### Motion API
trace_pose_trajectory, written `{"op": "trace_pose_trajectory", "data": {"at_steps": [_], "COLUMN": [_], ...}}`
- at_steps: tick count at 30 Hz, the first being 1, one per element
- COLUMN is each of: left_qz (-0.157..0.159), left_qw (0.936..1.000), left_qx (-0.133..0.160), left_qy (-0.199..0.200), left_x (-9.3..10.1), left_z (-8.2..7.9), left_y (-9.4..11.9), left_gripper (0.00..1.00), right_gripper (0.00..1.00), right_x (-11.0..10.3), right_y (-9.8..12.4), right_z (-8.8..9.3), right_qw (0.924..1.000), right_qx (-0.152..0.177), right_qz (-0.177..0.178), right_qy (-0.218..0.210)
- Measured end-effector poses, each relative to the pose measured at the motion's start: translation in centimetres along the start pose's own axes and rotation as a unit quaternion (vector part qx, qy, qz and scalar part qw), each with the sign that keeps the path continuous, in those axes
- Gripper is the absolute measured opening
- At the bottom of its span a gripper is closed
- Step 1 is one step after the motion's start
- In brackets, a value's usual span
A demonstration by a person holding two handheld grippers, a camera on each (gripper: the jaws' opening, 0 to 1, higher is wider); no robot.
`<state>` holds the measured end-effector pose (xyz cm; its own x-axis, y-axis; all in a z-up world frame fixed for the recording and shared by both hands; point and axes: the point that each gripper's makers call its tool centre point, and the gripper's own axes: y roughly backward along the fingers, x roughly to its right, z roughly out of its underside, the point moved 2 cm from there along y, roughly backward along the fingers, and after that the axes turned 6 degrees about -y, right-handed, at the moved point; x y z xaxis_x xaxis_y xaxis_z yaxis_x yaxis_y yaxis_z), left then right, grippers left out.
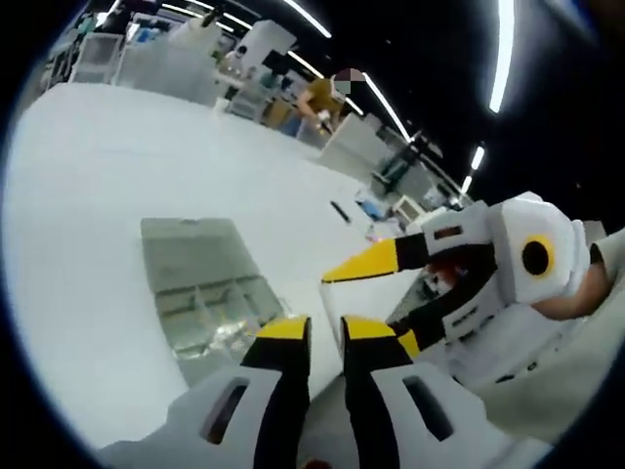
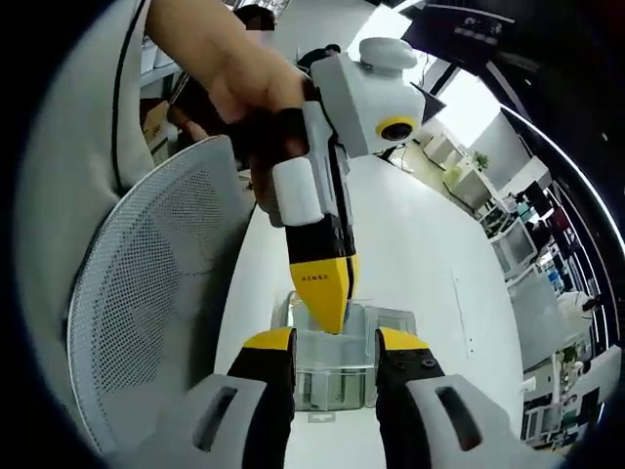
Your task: Insert the divider into the dual guide fixture by aligning both edges with the guide slots and pushing it downward to the bottom, including one-sided entry, uneven engagement, binding, and posture correction.
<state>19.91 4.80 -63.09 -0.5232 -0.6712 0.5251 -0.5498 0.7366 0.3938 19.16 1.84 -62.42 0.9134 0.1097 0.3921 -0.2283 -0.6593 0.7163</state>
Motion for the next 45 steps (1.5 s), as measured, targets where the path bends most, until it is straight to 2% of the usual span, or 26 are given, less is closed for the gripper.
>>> {"op": "trace_pose_trajectory", "data": {"at_steps": [12, 22, 28, 33, 37, 45], "left_qz": [0.010, 0.014, 0.018, 0.018, 0.020, 0.032], "left_qw": [0.9999, 0.9989, 0.9978, 0.9979, 0.9983, 0.9994], "left_qx": [-0.004, -0.005, 0.007, 0.012, 0.016, 0.014], "left_qy": [0.008, 0.046, 0.064, 0.061, 0.052, -0.004], "left_x": [0.4, 0.4, 0.3, 0.0, 0.0, 0.3], "left_z": [0.2, 0.5, 0.3, 0.3, 0.3, 0.7], "left_y": [-0.1, 0.0, 0.0, 0.1, 0.1, 0.1], "left_gripper": [0.01, 0.00, 0.00, 0.00, 0.00, 0.00], "right_gripper": [0.27, 0.28, 0.30, 0.37, 0.33, 0.28], "right_x": [0.0, -0.1, 0.1, 0.4, 0.5, 1.3], "right_y": [-0.1, -0.1, 0.0, 0.1, 0.3, 0.9], "right_z": [-0.1, -0.1, -0.1, -0.2, 0.1, 0.6], "right_qw": [1.0000, 1.0000, 0.9999, 0.9999, 1.0000, 0.9999], "right_qx": [0.000, -0.003, -0.006, -0.004, -0.006, -0.005], "right_qz": [0.005, 0.006, 0.012, 0.014, 0.007, -0.011], "right_qy": [0.006, 0.004, 0.011, -0.002, -0.002, -0.010]}}
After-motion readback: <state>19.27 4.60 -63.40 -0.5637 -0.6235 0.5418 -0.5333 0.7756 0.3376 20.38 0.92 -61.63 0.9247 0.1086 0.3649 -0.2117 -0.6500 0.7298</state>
